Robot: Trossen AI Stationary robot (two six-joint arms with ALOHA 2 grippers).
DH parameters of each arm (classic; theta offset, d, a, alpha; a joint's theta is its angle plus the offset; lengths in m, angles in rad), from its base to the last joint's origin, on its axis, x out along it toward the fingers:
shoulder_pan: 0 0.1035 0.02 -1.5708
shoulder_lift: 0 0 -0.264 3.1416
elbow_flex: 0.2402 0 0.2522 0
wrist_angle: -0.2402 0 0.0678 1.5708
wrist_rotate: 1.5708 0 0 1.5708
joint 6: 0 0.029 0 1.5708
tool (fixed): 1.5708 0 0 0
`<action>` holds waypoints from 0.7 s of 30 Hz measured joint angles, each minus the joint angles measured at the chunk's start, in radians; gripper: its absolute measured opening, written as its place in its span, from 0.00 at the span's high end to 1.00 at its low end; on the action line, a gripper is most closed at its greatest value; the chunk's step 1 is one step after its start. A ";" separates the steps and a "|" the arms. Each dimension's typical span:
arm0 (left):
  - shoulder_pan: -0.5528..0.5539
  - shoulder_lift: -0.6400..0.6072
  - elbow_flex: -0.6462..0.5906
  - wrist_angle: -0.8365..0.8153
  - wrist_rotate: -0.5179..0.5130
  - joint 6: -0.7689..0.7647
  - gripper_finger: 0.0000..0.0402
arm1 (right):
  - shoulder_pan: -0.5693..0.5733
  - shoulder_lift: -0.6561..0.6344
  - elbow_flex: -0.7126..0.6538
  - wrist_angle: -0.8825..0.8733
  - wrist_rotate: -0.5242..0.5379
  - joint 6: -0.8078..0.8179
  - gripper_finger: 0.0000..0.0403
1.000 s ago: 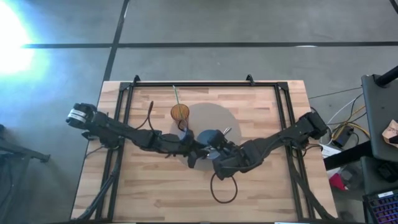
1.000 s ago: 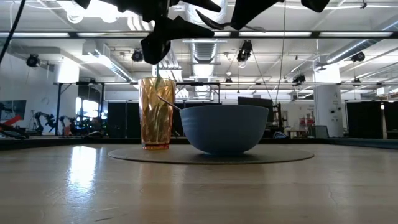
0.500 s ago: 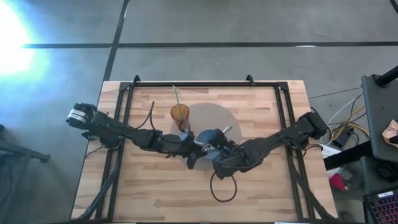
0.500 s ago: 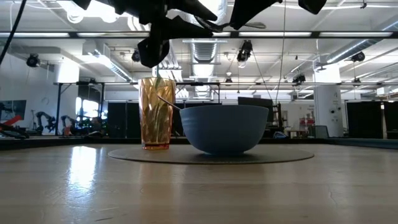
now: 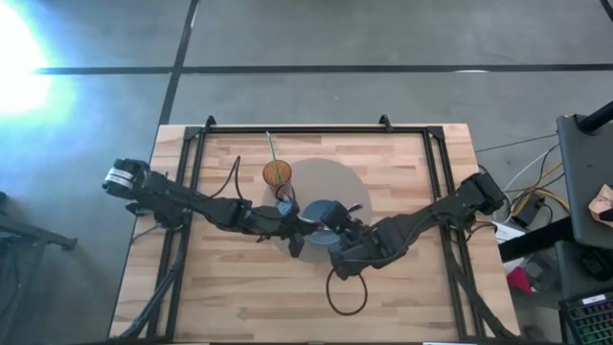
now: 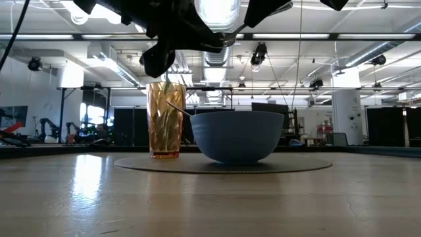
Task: Pick & Place Utensil
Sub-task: Put the spoon into the bowl
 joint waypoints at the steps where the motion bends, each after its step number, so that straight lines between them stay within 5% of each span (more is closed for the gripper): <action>1: 0.000 0.000 0.000 0.000 0.000 0.004 0.99 | 0.000 0.000 0.000 0.000 -0.001 0.002 0.97; 21: 0.002 -0.003 0.003 0.002 0.013 0.029 1.00 | 0.011 -0.015 0.024 -0.011 0.002 0.084 0.62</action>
